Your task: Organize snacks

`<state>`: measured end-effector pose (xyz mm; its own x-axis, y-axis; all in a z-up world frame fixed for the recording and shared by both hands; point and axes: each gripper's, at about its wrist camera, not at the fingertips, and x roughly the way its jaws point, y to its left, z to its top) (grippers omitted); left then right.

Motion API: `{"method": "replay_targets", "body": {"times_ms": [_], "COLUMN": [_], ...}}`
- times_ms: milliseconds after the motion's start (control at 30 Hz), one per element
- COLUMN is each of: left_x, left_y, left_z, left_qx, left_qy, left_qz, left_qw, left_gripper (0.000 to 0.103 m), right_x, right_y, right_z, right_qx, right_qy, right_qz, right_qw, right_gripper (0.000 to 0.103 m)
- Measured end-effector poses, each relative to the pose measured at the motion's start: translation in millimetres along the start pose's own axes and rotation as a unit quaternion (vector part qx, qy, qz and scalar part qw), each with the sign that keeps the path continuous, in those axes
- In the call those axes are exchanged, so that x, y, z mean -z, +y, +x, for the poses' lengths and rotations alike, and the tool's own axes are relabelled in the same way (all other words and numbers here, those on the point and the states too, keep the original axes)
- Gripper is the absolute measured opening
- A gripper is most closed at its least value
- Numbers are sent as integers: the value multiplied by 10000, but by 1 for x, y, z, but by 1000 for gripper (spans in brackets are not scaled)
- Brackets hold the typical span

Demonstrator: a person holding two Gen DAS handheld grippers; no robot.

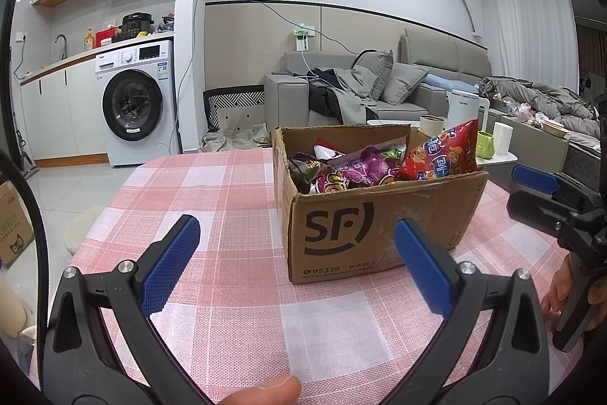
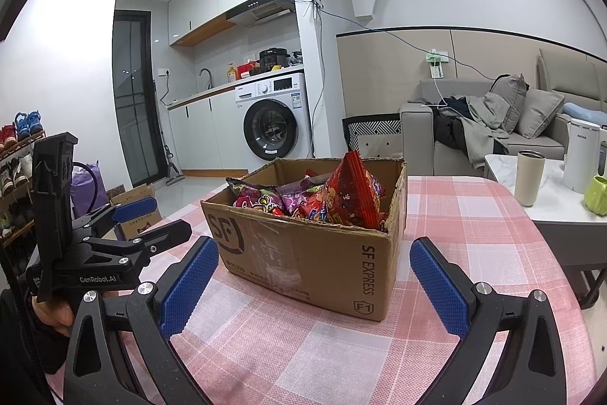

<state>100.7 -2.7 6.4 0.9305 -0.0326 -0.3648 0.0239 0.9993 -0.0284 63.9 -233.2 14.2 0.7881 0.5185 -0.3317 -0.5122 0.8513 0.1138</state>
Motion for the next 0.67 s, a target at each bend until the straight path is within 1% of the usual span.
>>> {"method": "replay_targets", "body": {"times_ms": [667], "left_x": [0], "left_y": [-4], "left_z": [-1], "left_qx": [18], "left_qy": [-47], "left_qz": [26], "left_qw": [10000], "left_gripper": [102], "right_x": [5], "right_y": [0], "right_z": [3], "right_qx": [19], "right_qy": [1], "right_qz": [-51], "right_qw": [10000], "right_gripper": [103]}}
